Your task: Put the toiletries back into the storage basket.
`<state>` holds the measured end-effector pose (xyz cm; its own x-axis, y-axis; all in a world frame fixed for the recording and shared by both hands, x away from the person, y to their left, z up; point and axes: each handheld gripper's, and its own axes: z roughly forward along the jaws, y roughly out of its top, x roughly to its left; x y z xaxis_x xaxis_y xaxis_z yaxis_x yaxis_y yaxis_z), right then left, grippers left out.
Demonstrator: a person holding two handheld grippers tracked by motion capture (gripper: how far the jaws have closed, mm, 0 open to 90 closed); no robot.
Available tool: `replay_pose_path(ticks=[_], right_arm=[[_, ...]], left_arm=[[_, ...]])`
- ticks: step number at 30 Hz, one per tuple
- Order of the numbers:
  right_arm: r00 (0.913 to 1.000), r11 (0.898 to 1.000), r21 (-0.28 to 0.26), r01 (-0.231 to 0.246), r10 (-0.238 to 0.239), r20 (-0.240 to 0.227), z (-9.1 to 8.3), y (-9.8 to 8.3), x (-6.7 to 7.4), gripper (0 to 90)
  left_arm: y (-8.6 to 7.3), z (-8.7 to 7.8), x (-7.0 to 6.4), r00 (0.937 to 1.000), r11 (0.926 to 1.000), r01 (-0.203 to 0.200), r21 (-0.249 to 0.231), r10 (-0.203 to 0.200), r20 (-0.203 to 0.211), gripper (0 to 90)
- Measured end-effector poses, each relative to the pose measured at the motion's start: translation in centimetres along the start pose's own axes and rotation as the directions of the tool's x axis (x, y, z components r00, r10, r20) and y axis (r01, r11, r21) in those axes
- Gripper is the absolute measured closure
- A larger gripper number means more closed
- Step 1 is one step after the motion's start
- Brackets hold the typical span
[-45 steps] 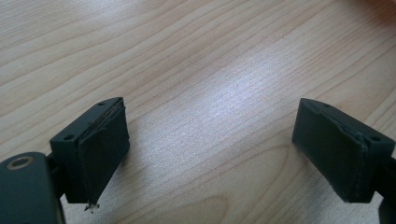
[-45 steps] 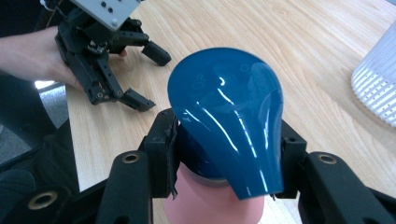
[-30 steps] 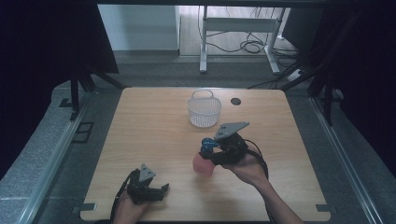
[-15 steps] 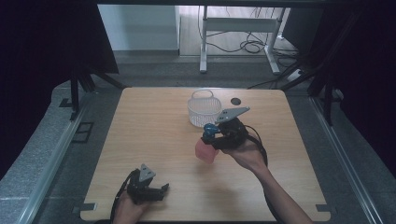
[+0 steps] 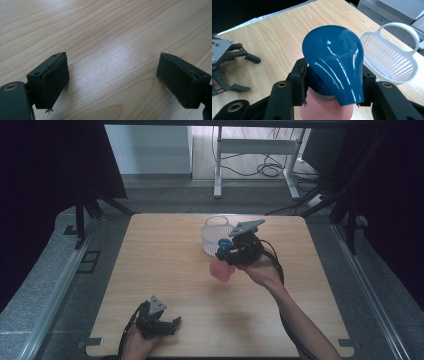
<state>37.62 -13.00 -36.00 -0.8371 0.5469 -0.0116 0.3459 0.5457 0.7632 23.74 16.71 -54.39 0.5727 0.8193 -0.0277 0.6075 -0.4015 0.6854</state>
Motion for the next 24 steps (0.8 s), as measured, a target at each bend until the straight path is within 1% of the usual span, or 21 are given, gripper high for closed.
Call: replay_pose_path(ticks=[3, 6, 14, 20, 22, 24], right_arm=[[1.0, 1.0, -0.001, 0.0, 0.0, 0.008, 0.1, 0.3, -0.3, 52.9], [0.9998, 1.0, -0.006, -0.006, 0.006, 0.017, 0.3, 1.0, -0.9, 52.9], [0.9991, 1.0, -0.005, -0.009, 0.009, 0.041, 0.8, 2.3, -2.0, 53.0], [0.9986, 1.0, -0.007, -0.018, 0.018, 0.049, 1.1, 3.0, -2.7, 52.9], [0.9983, 1.0, -0.006, -0.023, 0.023, 0.054, 1.4, 3.4, -3.1, 52.9], [0.9981, 1.0, -0.005, -0.023, 0.023, 0.056, 1.5, 3.5, -3.2, 52.9]], left_arm=[[0.0, 0.0, 0.0, 1.0, 1.0, 0.001, -0.001, -0.001, 0.0, 10.2], [0.0, 0.0, 0.0, 1.0, 1.0, 0.0, -0.002, 0.0, 0.0, 10.2], [0.0, 0.0, 0.0, 1.0, 1.0, 0.002, -0.004, -0.002, -0.001, 10.2], [0.0, 0.0, 0.0, 1.0, 1.0, 0.005, -0.004, -0.005, 0.0, 10.2], [0.0, 0.0, 0.0, 1.0, 1.0, 0.005, -0.003, -0.005, 0.001, 10.2], [0.0, 0.0, 0.0, 1.0, 1.0, 0.005, -0.003, -0.005, 0.001, 10.2]])
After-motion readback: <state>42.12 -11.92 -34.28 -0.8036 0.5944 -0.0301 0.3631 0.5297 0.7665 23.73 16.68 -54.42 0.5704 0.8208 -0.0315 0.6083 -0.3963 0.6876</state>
